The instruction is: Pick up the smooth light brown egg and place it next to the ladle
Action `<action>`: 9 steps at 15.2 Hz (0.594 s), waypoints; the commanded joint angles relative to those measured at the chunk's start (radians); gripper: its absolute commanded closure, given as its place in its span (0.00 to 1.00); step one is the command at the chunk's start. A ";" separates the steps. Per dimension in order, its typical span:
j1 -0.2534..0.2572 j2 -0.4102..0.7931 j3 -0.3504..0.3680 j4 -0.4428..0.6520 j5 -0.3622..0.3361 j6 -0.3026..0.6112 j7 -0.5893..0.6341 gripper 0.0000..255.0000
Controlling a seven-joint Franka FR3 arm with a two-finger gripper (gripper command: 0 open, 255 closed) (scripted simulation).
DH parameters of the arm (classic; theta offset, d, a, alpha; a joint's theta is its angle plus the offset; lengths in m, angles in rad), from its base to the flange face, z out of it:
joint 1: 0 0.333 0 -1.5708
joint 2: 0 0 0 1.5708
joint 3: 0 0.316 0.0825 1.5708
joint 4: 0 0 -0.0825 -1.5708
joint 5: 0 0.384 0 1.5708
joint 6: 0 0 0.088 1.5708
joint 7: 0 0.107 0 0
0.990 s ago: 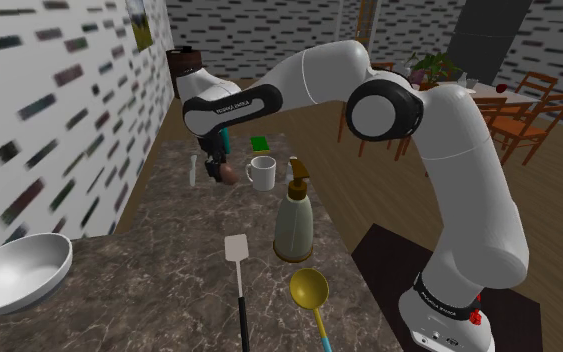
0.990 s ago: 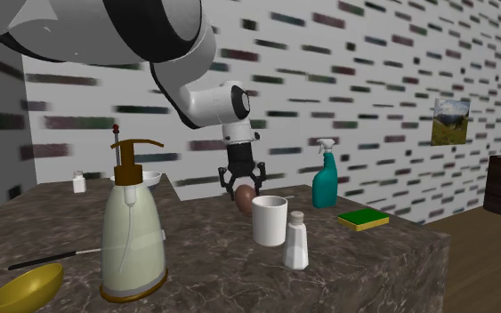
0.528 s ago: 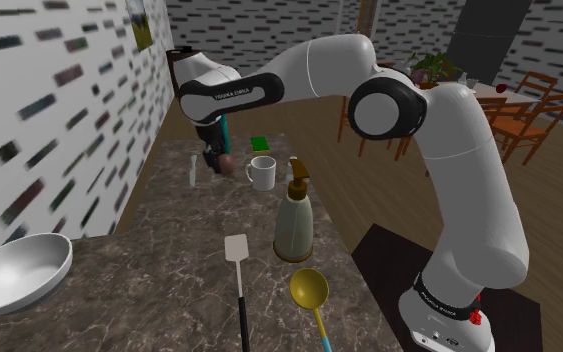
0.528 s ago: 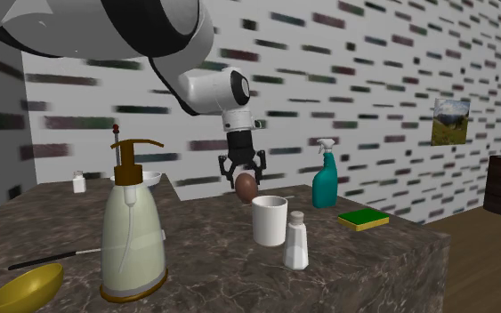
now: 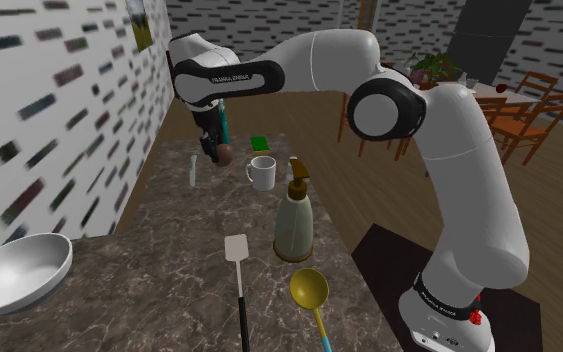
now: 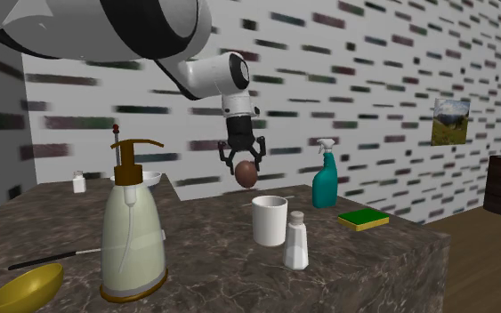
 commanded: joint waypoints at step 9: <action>0.042 -0.223 0.032 -0.302 0.012 0.065 0.094 1.00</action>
